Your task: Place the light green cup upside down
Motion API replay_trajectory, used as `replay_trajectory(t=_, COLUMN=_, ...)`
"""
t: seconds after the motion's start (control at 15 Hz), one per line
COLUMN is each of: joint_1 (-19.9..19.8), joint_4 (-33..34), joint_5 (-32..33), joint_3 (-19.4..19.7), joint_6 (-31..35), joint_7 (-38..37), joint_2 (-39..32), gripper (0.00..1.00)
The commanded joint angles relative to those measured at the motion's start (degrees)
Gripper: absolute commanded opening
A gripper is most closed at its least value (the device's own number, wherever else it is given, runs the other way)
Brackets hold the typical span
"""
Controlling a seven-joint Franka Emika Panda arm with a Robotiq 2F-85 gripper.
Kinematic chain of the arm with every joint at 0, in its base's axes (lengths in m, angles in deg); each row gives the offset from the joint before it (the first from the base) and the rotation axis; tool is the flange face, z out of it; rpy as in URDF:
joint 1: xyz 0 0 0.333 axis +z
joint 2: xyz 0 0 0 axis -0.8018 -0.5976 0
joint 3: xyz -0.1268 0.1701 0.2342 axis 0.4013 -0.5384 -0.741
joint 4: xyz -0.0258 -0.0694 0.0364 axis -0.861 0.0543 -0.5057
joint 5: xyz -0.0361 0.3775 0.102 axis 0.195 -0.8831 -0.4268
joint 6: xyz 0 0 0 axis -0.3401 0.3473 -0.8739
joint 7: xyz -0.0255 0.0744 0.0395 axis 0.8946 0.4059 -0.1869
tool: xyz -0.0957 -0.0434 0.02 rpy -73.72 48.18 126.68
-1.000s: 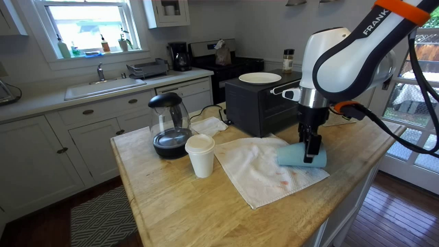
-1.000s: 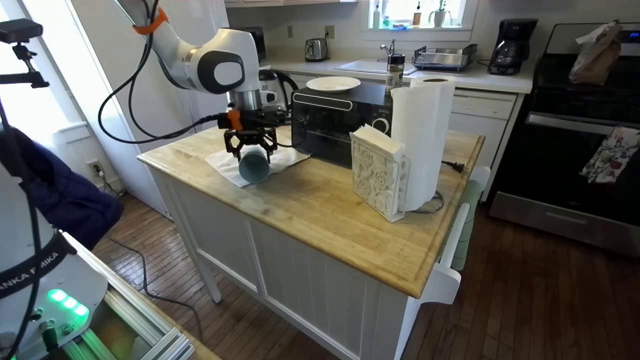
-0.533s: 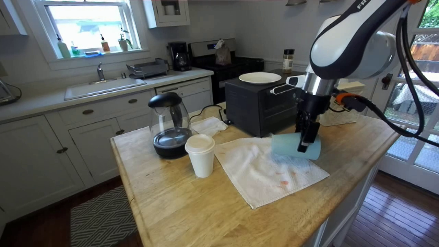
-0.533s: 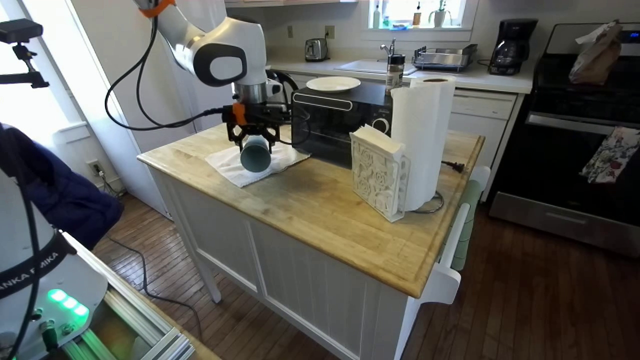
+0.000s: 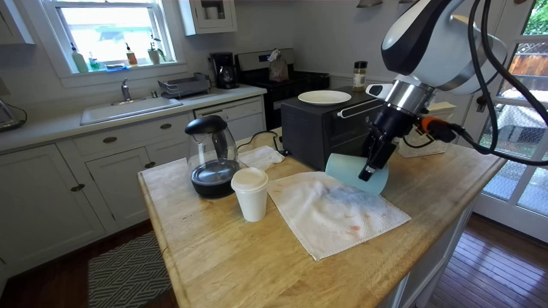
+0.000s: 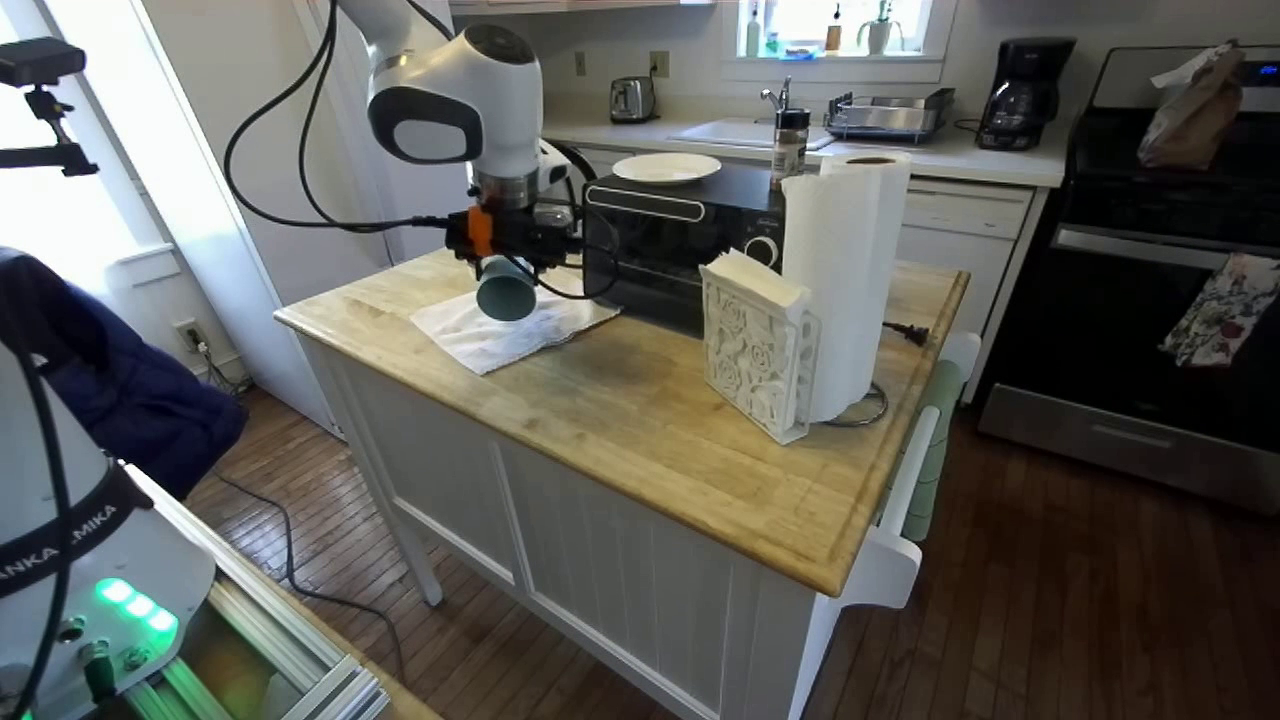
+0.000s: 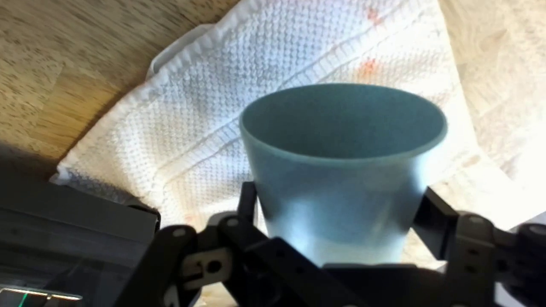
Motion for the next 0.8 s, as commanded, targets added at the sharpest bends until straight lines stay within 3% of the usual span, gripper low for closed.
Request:
replay_trajectory(t=0.0, joint_1=-0.5, joint_4=-0.2, joint_5=-10.9, joint_3=-1.8, joint_6=1.4, joint_7=7.5, joint_2=-0.1, gripper=0.61)
replay_trajectory(t=0.33, joint_1=0.1, joint_4=-0.2, joint_5=-25.0, joint_3=-4.0, joint_6=5.8, joint_7=16.4, joint_2=-1.7, gripper=0.61)
replay_trajectory(t=0.73, joint_1=-0.5, joint_4=1.2, joint_5=-47.8, joint_3=-5.7, joint_6=9.9, joint_7=36.6, joint_2=-3.5, gripper=0.61)
